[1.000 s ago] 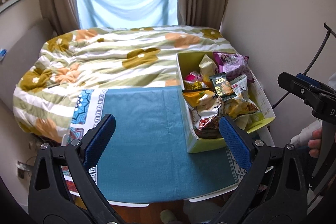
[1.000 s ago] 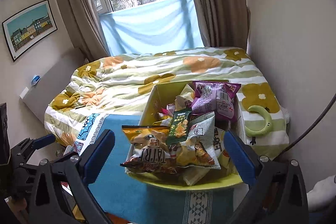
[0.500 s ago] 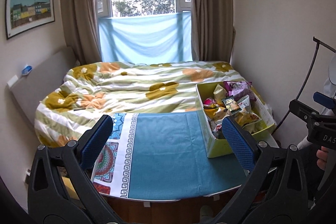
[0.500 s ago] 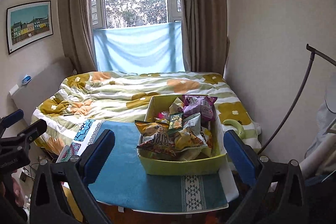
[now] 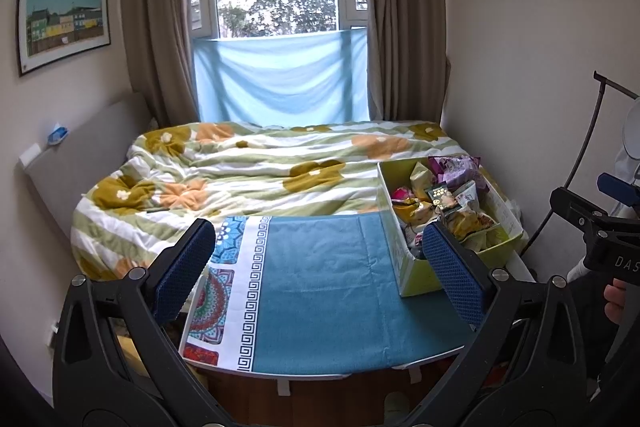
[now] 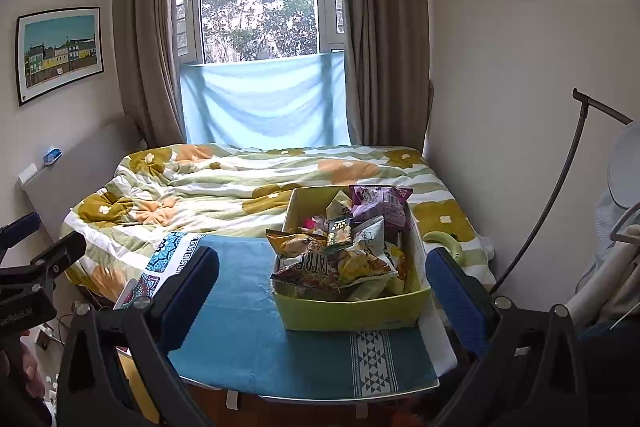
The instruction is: Organize snacks
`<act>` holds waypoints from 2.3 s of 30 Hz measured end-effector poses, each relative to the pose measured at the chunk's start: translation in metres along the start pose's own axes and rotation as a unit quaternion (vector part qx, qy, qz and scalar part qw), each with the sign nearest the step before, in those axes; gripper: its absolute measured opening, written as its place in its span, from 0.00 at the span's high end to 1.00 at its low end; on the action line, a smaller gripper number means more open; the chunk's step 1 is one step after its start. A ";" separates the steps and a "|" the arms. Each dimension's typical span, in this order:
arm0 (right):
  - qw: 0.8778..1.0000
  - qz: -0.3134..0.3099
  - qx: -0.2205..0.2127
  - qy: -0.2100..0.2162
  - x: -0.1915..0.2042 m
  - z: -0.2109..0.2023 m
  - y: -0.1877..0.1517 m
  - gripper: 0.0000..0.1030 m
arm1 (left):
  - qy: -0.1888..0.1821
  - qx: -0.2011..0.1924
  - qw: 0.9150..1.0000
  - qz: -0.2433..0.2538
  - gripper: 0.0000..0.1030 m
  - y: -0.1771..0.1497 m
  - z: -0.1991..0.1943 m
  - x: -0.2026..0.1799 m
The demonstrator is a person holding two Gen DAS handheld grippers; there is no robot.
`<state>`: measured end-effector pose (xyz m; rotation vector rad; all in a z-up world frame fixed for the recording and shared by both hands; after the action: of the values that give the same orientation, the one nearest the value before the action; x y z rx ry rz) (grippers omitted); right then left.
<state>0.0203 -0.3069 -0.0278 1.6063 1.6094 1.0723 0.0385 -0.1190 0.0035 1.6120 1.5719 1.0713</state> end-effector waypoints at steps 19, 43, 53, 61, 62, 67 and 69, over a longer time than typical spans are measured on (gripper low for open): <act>1.000 0.001 0.003 0.001 0.002 0.001 -0.001 0.00 | 0.004 0.003 1.000 0.005 0.00 0.001 -0.001 -0.003; 1.000 0.007 0.023 -0.008 0.000 0.008 -0.010 0.00 | 0.002 0.024 1.000 0.011 0.00 -0.004 0.014 -0.005; 0.999 0.013 0.028 -0.011 -0.001 0.012 -0.010 0.00 | 0.004 0.033 0.999 0.017 0.00 -0.005 0.021 -0.003; 0.999 0.014 0.029 -0.012 -0.002 0.014 -0.009 0.00 | -0.003 0.046 0.999 0.008 0.00 -0.005 0.029 0.001; 0.999 0.015 0.029 -0.012 -0.002 0.014 -0.009 0.00 | -0.003 0.047 0.999 0.007 0.00 -0.005 0.029 0.001; 0.999 0.016 0.029 -0.011 -0.001 0.016 -0.010 0.00 | -0.011 0.053 0.999 0.004 0.00 -0.006 0.033 0.002; 0.999 0.015 0.029 -0.010 0.001 0.018 -0.010 0.00 | -0.013 0.054 0.998 0.002 0.00 -0.007 0.035 0.003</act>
<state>0.0313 -0.3035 -0.0453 1.6794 1.6220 1.0313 0.0659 -0.1125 -0.0181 1.6940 1.6342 0.9802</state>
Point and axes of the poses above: each gripper's, at about its wrist camera, not at the fingertips, and z roughly the way its jaws point, x to its left, y to its top, the point moved 7 cm from there along z, roughly the way its jaws point, and after that the axes turned 8 degrees about y, right-handed, at the moved point
